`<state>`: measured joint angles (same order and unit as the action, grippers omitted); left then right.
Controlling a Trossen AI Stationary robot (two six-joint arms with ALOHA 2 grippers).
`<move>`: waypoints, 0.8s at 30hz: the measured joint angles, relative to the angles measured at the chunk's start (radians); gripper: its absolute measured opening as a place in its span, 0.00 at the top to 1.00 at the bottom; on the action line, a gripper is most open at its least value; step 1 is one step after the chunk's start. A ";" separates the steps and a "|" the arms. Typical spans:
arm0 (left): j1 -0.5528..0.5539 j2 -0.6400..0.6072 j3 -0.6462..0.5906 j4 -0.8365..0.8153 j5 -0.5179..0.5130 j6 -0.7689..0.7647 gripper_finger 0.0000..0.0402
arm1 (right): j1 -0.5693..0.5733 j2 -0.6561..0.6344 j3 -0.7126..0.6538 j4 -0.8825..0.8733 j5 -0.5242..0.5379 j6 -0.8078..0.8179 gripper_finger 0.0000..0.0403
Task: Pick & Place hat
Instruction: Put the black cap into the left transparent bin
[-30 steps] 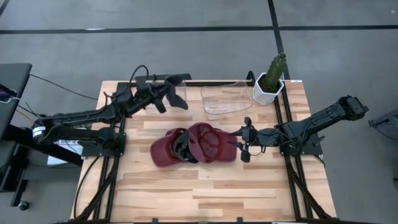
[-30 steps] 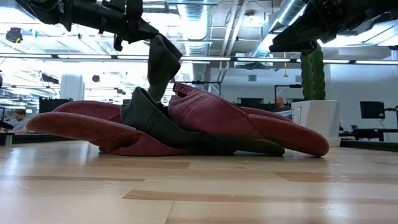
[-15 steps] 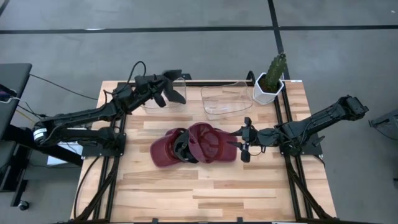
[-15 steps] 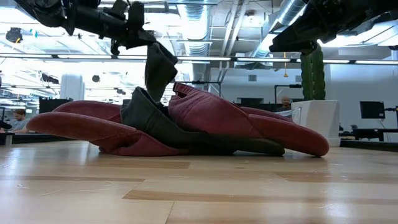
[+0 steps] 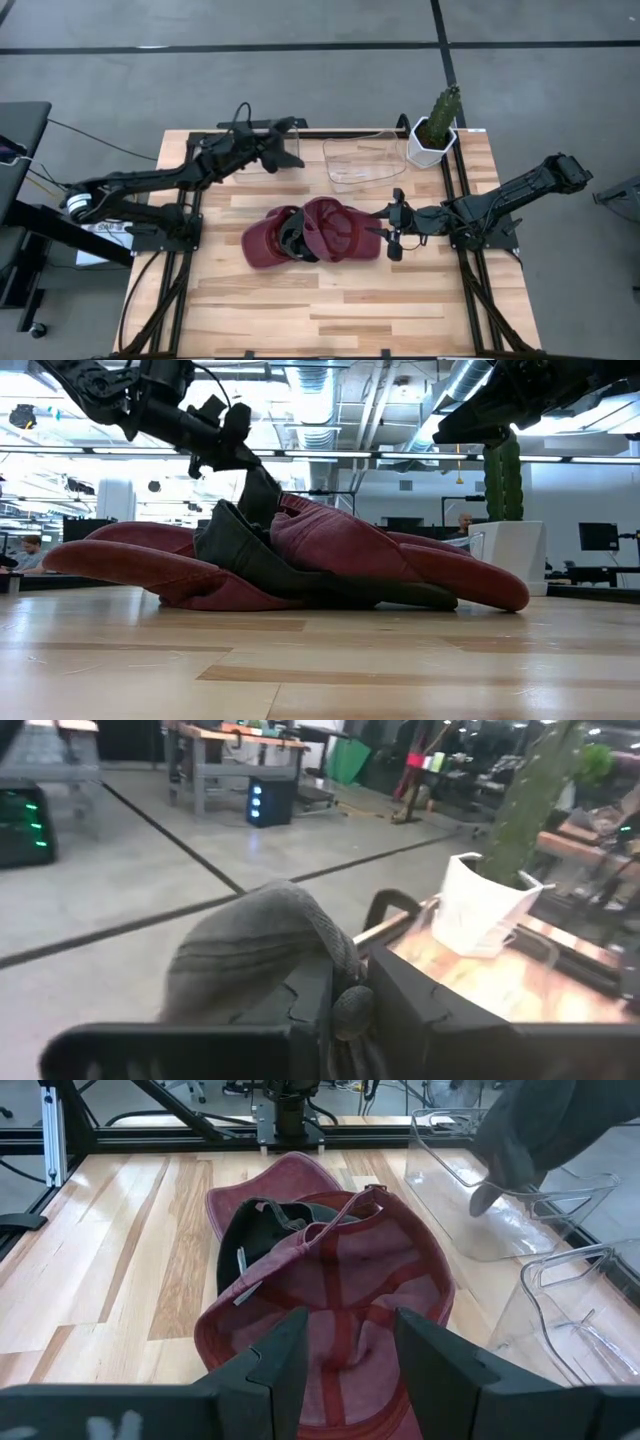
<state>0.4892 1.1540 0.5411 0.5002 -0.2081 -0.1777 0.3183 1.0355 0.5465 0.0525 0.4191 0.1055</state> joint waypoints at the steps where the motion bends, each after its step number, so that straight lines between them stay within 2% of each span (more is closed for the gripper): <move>1: 0.000 0.006 0.000 0.009 0.014 -0.013 0.85 | 0.000 0.000 0.000 0.000 0.000 0.000 0.65; 14: 0.072 0.018 0.000 0.039 0.250 -0.160 0.85 | 0.000 0.000 0.000 0.000 0.000 0.000 0.65; 24: 0.180 0.018 0.000 0.040 0.354 -0.210 0.85 | 0.000 0.000 0.000 0.000 0.000 0.000 0.65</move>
<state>0.6694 1.1717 0.5407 0.5406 0.1462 -0.3872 0.3183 1.0355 0.5465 0.0525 0.4191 0.1052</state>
